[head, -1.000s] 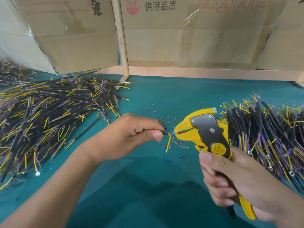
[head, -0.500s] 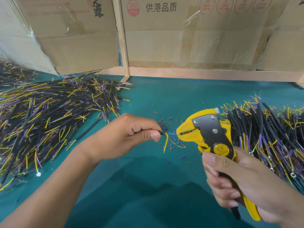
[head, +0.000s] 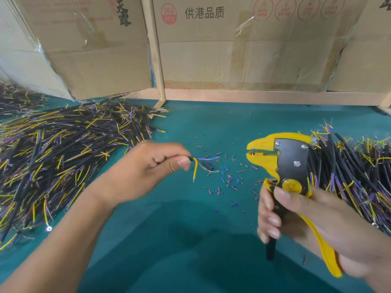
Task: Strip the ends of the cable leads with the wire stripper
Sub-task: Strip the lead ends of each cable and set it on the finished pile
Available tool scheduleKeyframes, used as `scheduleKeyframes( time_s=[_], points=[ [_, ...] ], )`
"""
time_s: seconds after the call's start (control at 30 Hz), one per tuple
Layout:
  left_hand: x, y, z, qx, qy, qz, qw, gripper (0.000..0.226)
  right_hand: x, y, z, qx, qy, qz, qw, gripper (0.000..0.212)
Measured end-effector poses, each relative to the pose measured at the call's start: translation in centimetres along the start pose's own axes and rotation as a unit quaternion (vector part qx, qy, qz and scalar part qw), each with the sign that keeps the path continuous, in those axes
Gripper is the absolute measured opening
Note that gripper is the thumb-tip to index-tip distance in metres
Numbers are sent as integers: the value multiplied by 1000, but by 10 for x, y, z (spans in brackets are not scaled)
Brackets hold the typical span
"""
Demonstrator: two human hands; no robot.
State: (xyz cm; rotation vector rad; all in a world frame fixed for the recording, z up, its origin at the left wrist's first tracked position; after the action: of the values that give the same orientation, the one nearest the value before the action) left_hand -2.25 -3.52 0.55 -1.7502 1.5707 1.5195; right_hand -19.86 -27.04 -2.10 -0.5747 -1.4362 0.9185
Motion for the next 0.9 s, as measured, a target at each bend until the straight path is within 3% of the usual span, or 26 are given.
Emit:
scheduleKeyframes(
  time_s=[0.17, 0.47, 0.9],
  points=[
    [10, 18, -4, 48, 7, -1, 999, 38, -6, 9, -6, 35, -14, 0, 999, 37],
    [13, 25, -3, 42, 0, -1, 999, 29, 0, 15, -6, 48, -67, 14, 997, 31],
    [17, 25, -3, 26, -20, 11, 999, 33, 1, 19, -5, 42, -45, 0, 998, 36]
  ],
)
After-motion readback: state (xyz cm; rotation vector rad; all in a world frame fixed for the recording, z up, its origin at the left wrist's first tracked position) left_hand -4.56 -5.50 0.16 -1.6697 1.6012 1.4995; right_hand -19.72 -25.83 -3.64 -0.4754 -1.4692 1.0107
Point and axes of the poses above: each hand's wrist, its own z-axis away from the middle knuckle, its own x-axis out of the palm, y = z × x, the point moved 1 cm from there along -z, towards the middle knuckle, and after that the axes turned 15 degrees about -z, right-handed, at the moved point
